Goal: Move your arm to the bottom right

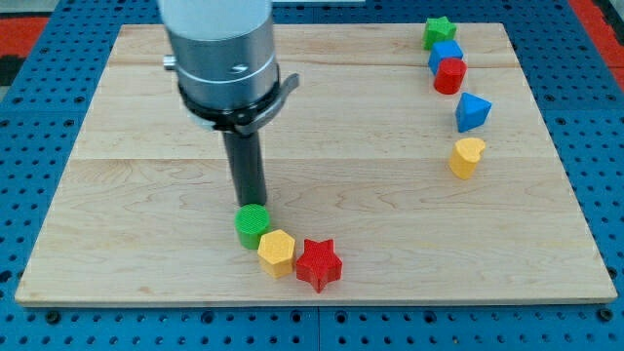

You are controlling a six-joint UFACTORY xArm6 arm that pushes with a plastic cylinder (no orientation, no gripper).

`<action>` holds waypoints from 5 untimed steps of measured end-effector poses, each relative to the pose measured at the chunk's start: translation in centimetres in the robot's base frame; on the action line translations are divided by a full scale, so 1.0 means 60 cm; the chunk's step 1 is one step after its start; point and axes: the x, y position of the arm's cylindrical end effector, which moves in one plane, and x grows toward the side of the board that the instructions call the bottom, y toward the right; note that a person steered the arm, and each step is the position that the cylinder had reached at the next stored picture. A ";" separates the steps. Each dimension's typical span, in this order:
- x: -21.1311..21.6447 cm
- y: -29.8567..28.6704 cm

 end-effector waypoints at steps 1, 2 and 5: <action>0.013 -0.012; 0.033 -0.017; 0.081 -0.076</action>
